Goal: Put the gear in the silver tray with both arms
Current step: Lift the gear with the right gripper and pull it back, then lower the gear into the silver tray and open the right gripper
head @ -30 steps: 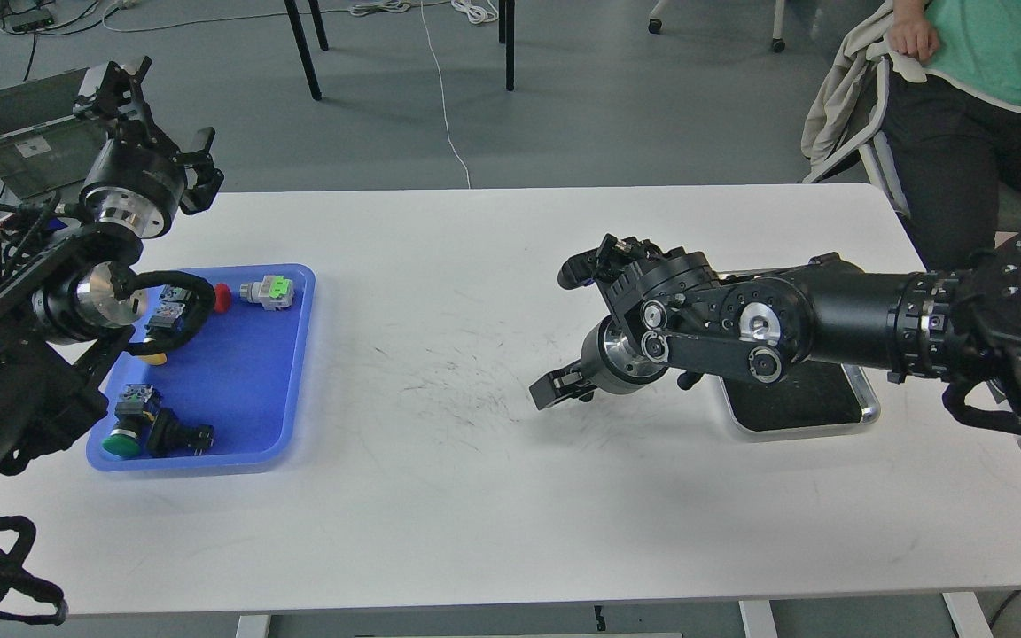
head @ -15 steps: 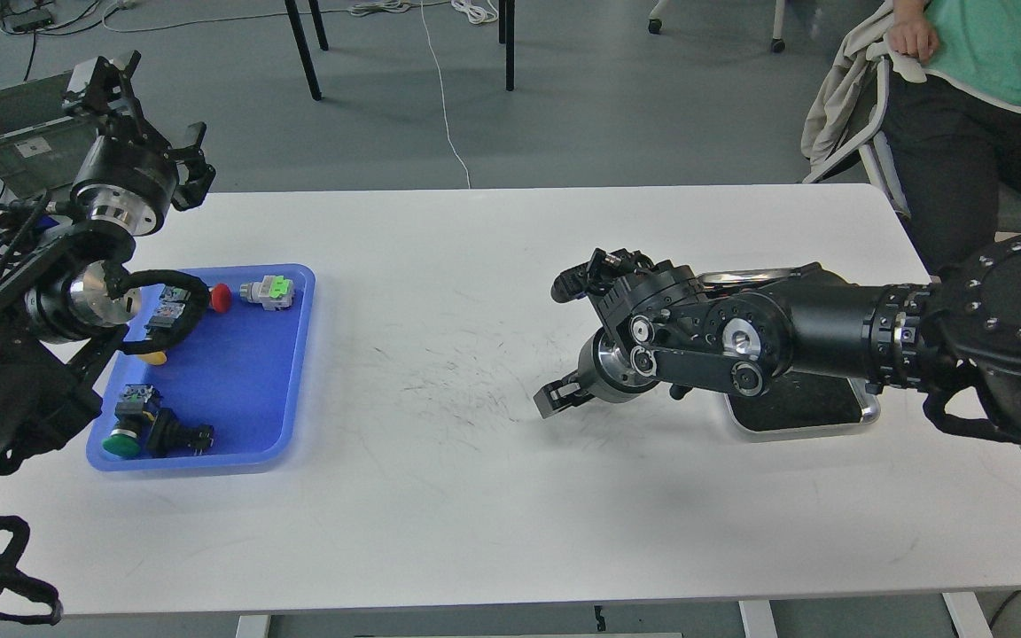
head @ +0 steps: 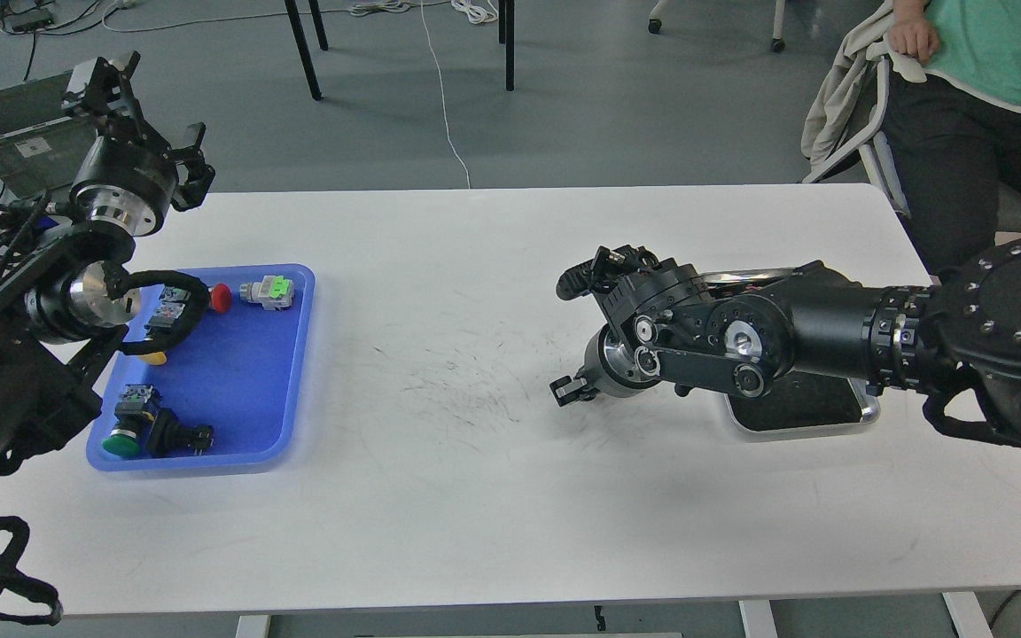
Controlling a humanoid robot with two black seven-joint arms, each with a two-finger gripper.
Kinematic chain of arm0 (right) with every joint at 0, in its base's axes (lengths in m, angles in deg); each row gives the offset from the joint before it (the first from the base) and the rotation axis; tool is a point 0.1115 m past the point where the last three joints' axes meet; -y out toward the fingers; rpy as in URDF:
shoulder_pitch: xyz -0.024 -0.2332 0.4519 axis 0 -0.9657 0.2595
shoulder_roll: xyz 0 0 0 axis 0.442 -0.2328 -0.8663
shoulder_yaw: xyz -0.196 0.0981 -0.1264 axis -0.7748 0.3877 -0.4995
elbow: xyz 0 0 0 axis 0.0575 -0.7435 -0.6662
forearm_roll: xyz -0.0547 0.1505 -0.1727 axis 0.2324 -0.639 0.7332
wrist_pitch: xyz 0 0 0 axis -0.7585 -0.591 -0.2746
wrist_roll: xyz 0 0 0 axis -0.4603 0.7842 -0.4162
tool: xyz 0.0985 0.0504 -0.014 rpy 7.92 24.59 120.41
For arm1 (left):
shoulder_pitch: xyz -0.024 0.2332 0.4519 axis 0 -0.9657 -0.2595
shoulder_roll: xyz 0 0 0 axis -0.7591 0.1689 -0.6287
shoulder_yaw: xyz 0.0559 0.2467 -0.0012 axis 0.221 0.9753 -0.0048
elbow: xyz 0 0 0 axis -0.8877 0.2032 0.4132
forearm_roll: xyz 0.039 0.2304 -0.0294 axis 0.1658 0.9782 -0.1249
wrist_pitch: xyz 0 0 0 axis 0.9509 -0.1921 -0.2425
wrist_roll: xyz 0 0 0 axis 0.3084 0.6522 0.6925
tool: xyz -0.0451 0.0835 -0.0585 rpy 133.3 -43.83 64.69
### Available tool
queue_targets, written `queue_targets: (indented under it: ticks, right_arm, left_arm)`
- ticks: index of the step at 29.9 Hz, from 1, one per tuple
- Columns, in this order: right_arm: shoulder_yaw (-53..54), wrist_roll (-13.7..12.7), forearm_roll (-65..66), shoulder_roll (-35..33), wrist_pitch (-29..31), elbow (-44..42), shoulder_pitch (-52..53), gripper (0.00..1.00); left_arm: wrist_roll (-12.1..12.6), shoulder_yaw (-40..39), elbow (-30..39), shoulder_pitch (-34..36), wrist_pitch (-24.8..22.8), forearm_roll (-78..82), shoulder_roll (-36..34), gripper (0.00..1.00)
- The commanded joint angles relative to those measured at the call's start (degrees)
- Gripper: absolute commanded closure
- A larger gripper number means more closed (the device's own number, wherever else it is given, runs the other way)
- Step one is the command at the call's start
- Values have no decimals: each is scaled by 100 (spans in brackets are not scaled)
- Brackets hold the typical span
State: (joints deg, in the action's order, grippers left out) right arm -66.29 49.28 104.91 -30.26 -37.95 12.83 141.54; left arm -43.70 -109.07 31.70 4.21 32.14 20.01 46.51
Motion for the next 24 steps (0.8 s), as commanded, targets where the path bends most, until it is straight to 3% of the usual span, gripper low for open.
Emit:
queue_targets:
  ticks: [1,3,6,11,17,20,24]
  right_arm:
    - [60,10,-9,0,-1,0,98,98]
    - [200,27,-27,-9,-1,9,291,98]
    - [797,45,-27,-578,-1,-17,669,98]
    - [1141,80,-88,-2071,-1,245,1091,98]
    - [1133,107,8,-4014,-1,1449,838,98]
    - [1142,107,192,-4446,-1,1582,346,98]
    - [1247,107,404,-4491,-1,1600,-313,98]
  left_arm:
    - [0,0,0,0,0,-5,-17,2]
    - [0,0,0,0,0,3,-43,2]
    - [0,-9,0,0,-9,-5,-70,2]
    - [0,-18,0,9,-9,-5,-70,2]
    - [-44,-9,0,9,0,-5,1,2]
    - [-53,0,0,9,0,-5,27,2]
    - [-53,0,0,26,9,-5,132,2]
